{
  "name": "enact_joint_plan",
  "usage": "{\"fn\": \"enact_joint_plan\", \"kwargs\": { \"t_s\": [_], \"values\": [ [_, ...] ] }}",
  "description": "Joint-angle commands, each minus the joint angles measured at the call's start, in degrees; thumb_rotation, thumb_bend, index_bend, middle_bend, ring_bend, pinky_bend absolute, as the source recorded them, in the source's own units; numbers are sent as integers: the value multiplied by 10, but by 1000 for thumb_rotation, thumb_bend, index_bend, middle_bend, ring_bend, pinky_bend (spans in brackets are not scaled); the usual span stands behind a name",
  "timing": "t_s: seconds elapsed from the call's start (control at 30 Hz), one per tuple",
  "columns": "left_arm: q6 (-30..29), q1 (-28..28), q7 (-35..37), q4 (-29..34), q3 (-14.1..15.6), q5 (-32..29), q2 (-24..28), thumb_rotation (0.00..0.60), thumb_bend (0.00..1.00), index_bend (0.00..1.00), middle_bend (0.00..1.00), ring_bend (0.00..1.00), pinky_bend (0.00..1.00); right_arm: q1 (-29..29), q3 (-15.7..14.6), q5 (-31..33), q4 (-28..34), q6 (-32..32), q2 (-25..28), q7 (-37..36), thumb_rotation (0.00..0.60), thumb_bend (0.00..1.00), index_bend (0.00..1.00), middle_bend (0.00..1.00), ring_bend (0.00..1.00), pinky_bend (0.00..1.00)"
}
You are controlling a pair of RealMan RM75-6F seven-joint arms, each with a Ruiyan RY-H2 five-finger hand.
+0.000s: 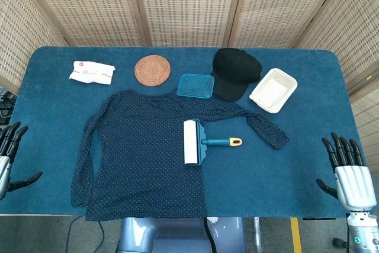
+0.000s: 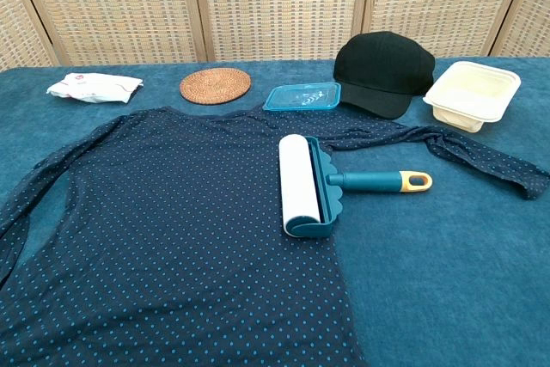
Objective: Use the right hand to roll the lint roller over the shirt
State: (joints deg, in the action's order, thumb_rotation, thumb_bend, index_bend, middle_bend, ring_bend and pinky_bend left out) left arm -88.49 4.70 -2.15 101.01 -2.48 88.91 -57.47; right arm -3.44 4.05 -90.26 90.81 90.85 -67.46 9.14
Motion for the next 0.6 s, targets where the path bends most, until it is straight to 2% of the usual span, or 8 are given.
{"fn": "enact_joint_plan", "kwargs": {
  "t_s": [0.03, 0.23, 0.27, 0.33, 0.4, 0.47, 0.53, 0.6],
  "values": [
    [0, 0, 0, -2, 0, 1, -1, 600, 0, 0, 0, 0, 0, 0, 0, 1, 1, -1, 1, -1, 600, 0, 0, 0, 0, 0],
    [6, 3, -6, -3, -2, -4, -6, 600, 0, 0, 0, 0, 0, -6, 0, 11, 6, -21, -2, -3, 600, 0, 0, 12, 4, 0],
    [8, 4, -7, -4, -3, -6, -6, 600, 0, 0, 0, 0, 0, -12, 1, 13, 10, -31, -3, -4, 600, 0, 0, 89, 72, 3],
    [13, 8, -7, -4, -7, -13, -9, 600, 0, 0, 0, 0, 0, -53, 22, 7, 19, -69, -4, 5, 600, 0, 0, 354, 351, 171],
    [16, 10, -7, -5, -10, -18, -10, 600, 0, 0, 0, 0, 0, -85, 38, 20, 32, -112, 0, 23, 600, 0, 0, 670, 701, 634],
    [18, 12, -10, -6, -13, -25, -10, 600, 0, 0, 0, 0, 0, -132, 62, 66, 64, -191, 8, 61, 600, 0, 0, 815, 852, 910],
    [19, 13, -10, -5, -15, -29, -11, 600, 0, 0, 0, 0, 0, -157, 76, 108, 88, -234, 12, 92, 600, 0, 0, 899, 949, 995],
    [21, 13, -12, -5, -17, -33, -11, 600, 0, 0, 0, 0, 0, -189, 94, 162, 110, -280, 6, 133, 600, 0, 0, 956, 997, 1000]
  ]
}}
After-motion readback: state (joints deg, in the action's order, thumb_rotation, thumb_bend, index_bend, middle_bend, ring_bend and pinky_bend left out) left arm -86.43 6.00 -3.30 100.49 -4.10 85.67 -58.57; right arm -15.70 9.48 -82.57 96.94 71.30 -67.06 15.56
